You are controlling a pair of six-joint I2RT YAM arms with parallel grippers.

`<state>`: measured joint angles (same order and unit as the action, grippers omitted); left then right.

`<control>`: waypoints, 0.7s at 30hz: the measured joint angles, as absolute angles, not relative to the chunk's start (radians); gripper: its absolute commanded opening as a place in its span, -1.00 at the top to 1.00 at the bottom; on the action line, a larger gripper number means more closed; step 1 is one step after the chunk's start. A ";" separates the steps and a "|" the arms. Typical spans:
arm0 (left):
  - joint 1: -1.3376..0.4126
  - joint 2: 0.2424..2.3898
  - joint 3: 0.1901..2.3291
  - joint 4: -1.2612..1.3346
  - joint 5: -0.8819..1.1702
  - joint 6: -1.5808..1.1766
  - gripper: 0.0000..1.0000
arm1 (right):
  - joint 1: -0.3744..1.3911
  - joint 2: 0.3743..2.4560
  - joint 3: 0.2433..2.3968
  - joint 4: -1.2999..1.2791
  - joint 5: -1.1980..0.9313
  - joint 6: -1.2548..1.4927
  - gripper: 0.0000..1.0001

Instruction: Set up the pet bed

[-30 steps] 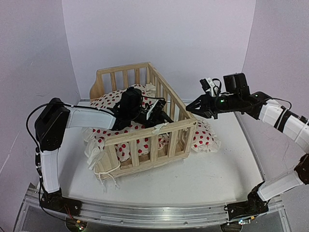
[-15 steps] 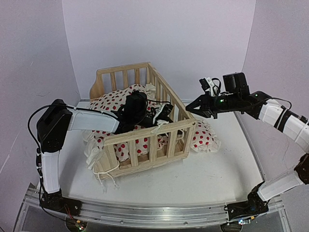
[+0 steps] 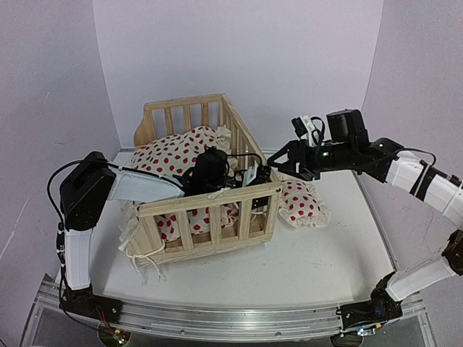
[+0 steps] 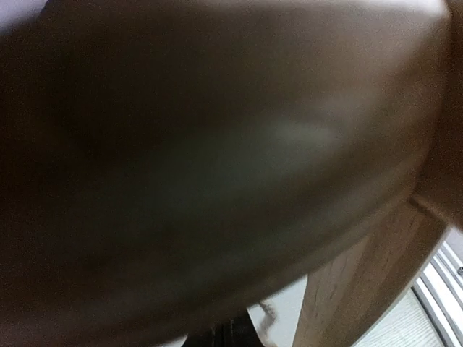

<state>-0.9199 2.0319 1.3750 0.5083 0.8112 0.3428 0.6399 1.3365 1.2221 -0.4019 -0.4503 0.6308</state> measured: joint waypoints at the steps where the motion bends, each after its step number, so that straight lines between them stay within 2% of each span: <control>1: -0.920 2.032 1.368 0.509 0.803 0.342 1.00 | 0.626 1.326 1.222 -0.418 -0.442 0.620 -0.47; 4: -0.919 2.031 1.346 0.518 0.788 0.343 1.00 | 0.530 1.263 1.224 -0.475 -0.422 0.593 -0.65; 6: -0.917 2.029 1.336 0.525 0.778 0.342 1.00 | 0.426 1.216 1.216 -0.488 -0.416 0.579 -0.65; 10: -0.916 2.027 1.332 0.525 0.773 0.342 0.96 | 0.250 1.161 1.122 -0.486 -0.456 0.523 -0.51; 14: -0.917 2.026 1.332 0.521 0.783 0.330 0.42 | 0.265 1.225 0.967 -0.458 -0.599 0.461 -0.51; 19: -0.924 2.003 1.305 0.497 0.746 0.294 0.05 | 0.337 1.254 0.795 -0.431 -0.704 0.442 -0.44; 21: -0.923 1.979 1.287 0.473 0.726 0.274 -0.03 | 0.362 1.254 0.777 -0.391 -0.737 0.445 -0.43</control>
<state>-0.9230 1.9789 1.2869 0.4728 0.7261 0.2737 0.3622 1.2545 0.7773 -0.3908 -0.7368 0.4446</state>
